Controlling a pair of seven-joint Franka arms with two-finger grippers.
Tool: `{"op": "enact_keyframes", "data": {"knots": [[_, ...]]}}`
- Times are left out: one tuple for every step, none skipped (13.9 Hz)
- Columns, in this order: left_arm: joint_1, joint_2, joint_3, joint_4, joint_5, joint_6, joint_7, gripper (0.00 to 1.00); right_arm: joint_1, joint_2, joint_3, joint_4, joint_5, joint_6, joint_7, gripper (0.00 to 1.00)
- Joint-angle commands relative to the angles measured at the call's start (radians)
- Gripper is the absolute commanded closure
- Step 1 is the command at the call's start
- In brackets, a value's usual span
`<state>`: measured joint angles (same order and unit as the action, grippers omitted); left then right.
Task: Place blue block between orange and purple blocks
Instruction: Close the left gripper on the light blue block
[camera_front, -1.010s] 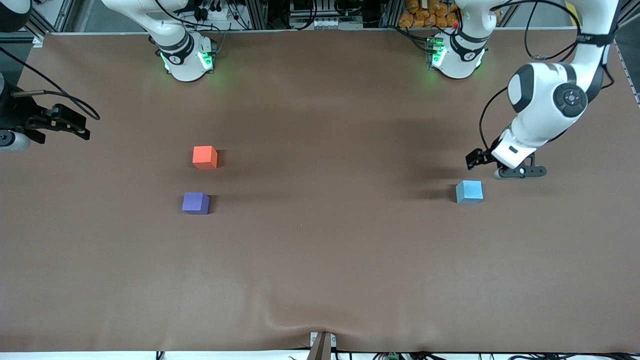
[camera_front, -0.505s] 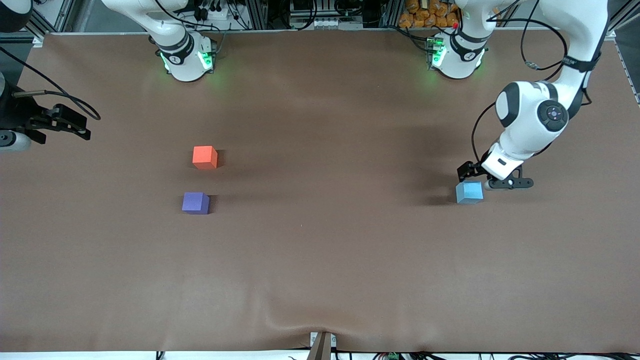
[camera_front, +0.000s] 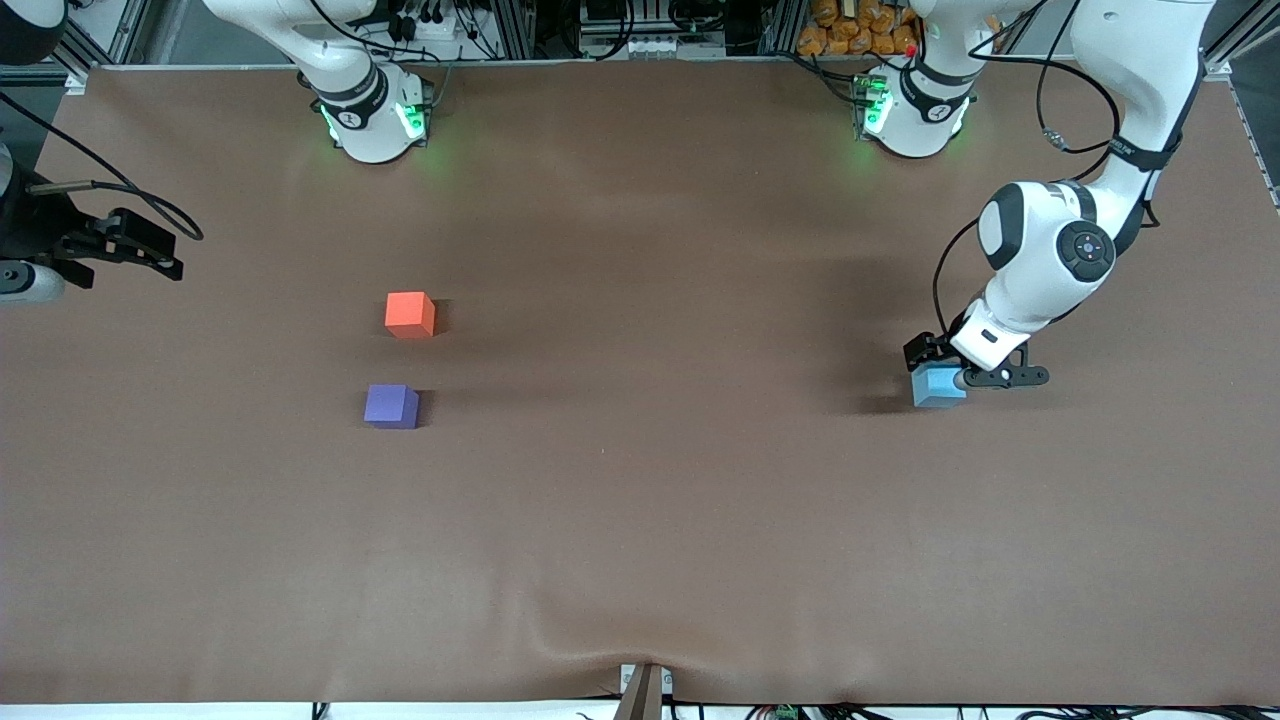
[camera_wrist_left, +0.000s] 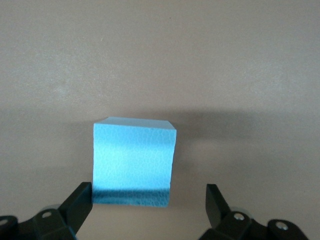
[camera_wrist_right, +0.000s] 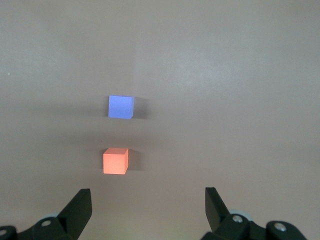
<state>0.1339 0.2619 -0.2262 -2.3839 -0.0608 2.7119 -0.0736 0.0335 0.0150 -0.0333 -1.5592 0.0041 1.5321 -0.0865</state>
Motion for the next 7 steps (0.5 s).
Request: {"op": "enact_keyframes", "data": {"knots": [[0.004,0.043,-0.004,0.006,-0.013,0.064,0.008,0.0,0.011,0.006,-0.005,0.013,0.005,-0.004,0.014,0.0],[0.006,0.051,-0.004,0.006,-0.011,0.075,0.011,0.0,0.011,0.008,-0.005,0.014,0.005,-0.003,0.014,0.0],[0.006,0.059,-0.002,0.008,-0.01,0.081,0.017,0.0,0.013,0.006,-0.004,0.014,0.005,-0.003,0.014,0.0],[0.007,0.06,-0.001,0.009,-0.007,0.085,0.021,0.0,0.013,0.006,-0.004,0.014,0.005,-0.007,0.014,0.0],[0.007,0.062,0.002,0.009,-0.005,0.086,0.023,0.0,0.013,0.006,-0.005,0.013,0.005,-0.006,0.014,0.0],[0.009,0.062,0.004,0.009,-0.005,0.086,0.023,0.0,0.011,0.006,-0.005,0.013,0.005,-0.004,0.014,0.0],[0.01,0.06,0.005,0.009,-0.005,0.086,0.023,0.0,0.013,0.006,-0.004,0.014,0.005,-0.004,0.014,0.0]]}}
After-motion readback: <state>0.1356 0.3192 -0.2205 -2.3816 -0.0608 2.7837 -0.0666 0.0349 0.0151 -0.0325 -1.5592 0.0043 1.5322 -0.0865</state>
